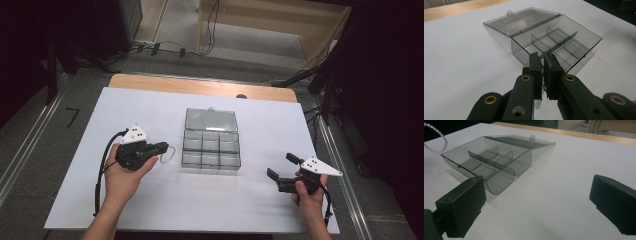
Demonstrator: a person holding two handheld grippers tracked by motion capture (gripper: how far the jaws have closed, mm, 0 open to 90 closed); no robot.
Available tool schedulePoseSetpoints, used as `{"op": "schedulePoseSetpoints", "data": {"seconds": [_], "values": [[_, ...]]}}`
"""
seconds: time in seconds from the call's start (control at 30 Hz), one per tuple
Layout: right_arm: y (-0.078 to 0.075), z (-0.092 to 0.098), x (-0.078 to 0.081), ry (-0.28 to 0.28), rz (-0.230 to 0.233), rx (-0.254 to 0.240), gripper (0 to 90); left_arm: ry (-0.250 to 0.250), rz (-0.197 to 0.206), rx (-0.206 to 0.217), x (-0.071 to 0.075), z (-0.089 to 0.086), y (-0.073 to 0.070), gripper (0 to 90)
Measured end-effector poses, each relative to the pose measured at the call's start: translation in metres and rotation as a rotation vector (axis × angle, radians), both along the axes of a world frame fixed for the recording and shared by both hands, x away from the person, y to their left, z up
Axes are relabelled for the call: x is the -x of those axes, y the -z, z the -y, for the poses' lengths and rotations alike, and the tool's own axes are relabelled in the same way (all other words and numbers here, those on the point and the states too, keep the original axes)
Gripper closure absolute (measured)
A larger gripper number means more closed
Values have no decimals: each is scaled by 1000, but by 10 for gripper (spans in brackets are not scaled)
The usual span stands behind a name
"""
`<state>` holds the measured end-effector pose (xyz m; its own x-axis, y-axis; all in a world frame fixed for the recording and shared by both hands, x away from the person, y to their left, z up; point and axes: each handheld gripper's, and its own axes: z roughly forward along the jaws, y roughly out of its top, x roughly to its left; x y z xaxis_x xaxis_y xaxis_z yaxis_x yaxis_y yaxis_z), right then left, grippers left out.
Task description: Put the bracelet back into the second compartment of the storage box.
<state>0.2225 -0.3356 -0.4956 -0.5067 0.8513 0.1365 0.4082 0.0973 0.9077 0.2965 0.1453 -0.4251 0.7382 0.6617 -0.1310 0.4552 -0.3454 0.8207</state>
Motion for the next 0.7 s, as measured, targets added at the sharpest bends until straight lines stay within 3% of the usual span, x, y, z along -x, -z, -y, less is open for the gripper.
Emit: {"op": "schedulePoseSetpoints", "data": {"seconds": [0.7], "values": [[0,1,0,-4,4,-6,0,29,10,26,-10,12,-16,853]]}}
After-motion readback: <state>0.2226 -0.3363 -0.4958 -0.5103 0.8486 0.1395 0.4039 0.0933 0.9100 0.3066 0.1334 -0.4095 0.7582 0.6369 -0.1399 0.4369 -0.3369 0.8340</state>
